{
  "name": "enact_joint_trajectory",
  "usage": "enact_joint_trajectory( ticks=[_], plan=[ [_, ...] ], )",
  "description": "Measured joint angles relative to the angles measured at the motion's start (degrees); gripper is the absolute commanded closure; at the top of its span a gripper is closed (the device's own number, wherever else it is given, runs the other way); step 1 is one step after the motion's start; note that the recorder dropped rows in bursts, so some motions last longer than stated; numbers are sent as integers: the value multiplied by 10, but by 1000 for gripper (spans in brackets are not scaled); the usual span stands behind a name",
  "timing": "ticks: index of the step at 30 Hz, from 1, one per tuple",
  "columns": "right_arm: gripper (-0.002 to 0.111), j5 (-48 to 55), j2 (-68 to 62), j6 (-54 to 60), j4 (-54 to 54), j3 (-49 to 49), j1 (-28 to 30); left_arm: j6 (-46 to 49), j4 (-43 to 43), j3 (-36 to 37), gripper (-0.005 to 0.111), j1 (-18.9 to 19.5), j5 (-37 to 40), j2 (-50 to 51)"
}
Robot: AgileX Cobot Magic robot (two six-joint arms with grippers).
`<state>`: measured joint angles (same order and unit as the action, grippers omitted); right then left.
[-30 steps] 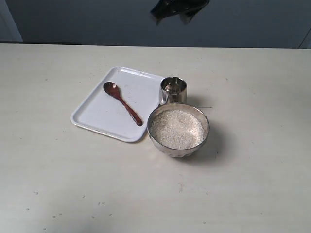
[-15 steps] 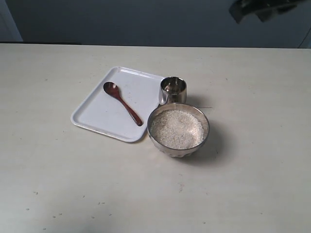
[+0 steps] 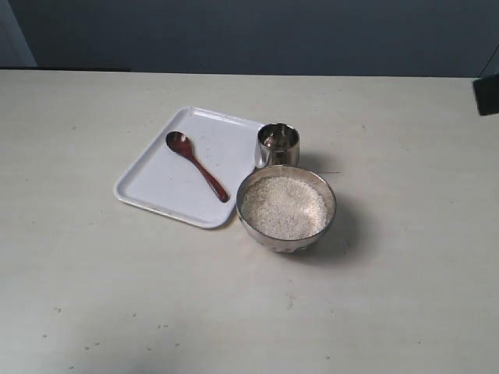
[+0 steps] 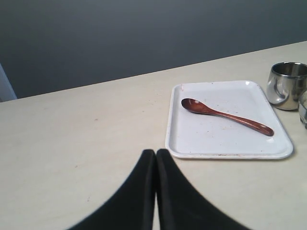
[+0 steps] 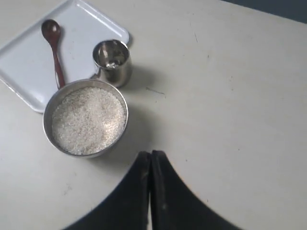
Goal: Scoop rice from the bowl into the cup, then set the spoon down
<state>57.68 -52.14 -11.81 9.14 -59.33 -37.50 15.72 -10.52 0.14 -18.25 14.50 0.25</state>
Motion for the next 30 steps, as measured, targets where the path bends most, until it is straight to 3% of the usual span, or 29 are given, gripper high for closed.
enact_joint_trajectory(
  ticks=[11, 18, 23, 30],
  plan=[
    [108, -10, 55, -16, -54, 0, 0, 0, 0, 0, 106, 0, 0, 0],
    [108, -140, 77, -19, -23, 42, 7, 0, 0, 0, 106, 0, 0, 0],
    [108, -346, 116, -19, -3, 176, 101, 0, 0, 0, 106, 0, 0, 0],
    [108, -529, 208, -19, -106, 374, 270, 0, 0, 0, 106, 0, 0, 0]
  ],
)
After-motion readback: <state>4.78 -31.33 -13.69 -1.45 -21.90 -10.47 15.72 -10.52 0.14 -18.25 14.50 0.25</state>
